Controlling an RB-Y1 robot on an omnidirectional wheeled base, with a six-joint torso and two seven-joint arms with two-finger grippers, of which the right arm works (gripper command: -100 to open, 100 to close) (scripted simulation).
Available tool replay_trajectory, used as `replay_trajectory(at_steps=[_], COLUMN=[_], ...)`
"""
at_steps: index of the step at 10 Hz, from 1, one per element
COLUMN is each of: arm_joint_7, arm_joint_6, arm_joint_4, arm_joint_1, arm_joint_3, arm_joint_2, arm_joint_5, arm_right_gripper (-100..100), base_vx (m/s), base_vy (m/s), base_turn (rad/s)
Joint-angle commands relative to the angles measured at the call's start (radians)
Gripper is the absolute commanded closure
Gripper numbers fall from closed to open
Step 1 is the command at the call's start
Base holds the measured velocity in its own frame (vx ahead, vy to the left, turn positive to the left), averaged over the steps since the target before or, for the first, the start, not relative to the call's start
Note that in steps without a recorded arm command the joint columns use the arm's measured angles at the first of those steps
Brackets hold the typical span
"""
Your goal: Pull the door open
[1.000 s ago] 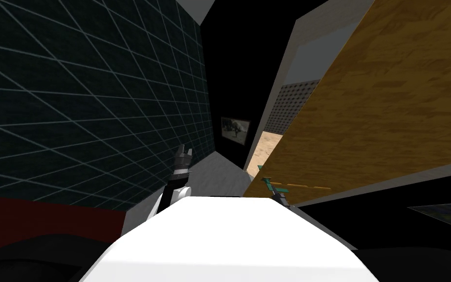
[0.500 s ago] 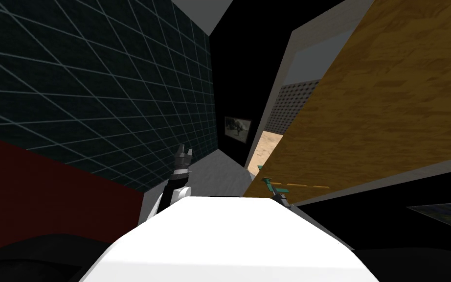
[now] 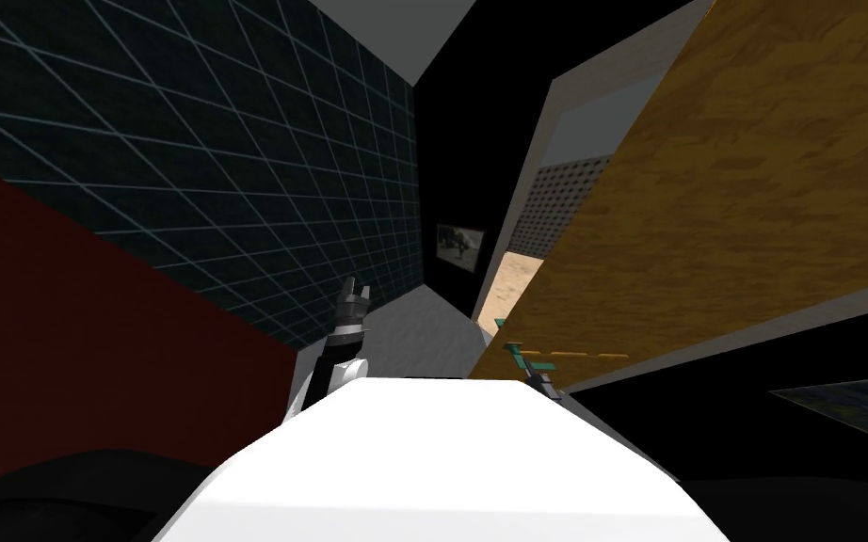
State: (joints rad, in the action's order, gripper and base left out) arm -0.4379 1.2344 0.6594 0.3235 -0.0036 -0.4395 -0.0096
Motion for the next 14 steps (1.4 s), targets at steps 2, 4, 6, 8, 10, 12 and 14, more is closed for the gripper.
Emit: replay_trajectory(at_steps=[2, 4, 6, 8, 10, 12, 14], arm_joint_7=[-0.004, -0.007, -0.011, -0.015, -0.019, -0.022, -0.022], arm_joint_6=[0.009, 0.017, 0.026, 0.035, 0.043, 0.050, 0.043], arm_joint_4=[-0.012, -0.024, -0.037, -0.050, -0.062, -0.072, -0.063], arm_joint_1=[-0.007, -0.014, -0.021, -0.028, -0.035, -0.041, -0.037], arm_joint_3=[0.002, 0.003, 0.005, 0.006, 0.008, 0.009, 0.015], arm_joint_2=[-0.004, -0.009, -0.013, -0.018, -0.022, -0.026, -0.021], arm_joint_5=[0.002, 0.004, 0.007, 0.009, 0.011, 0.013, 0.017], arm_right_gripper=[100, 100, 100, 100, 100, 100, 100], base_vx=[-0.172, -0.187, -0.205, -0.211, -0.191, -0.185, -0.095], base_vy=[-0.030, -0.056, -0.034, -0.066, -0.074, -0.050, -0.014], base_turn=[0.157, 0.126, 0.138, 0.139, 0.136, 0.116, 0.085])
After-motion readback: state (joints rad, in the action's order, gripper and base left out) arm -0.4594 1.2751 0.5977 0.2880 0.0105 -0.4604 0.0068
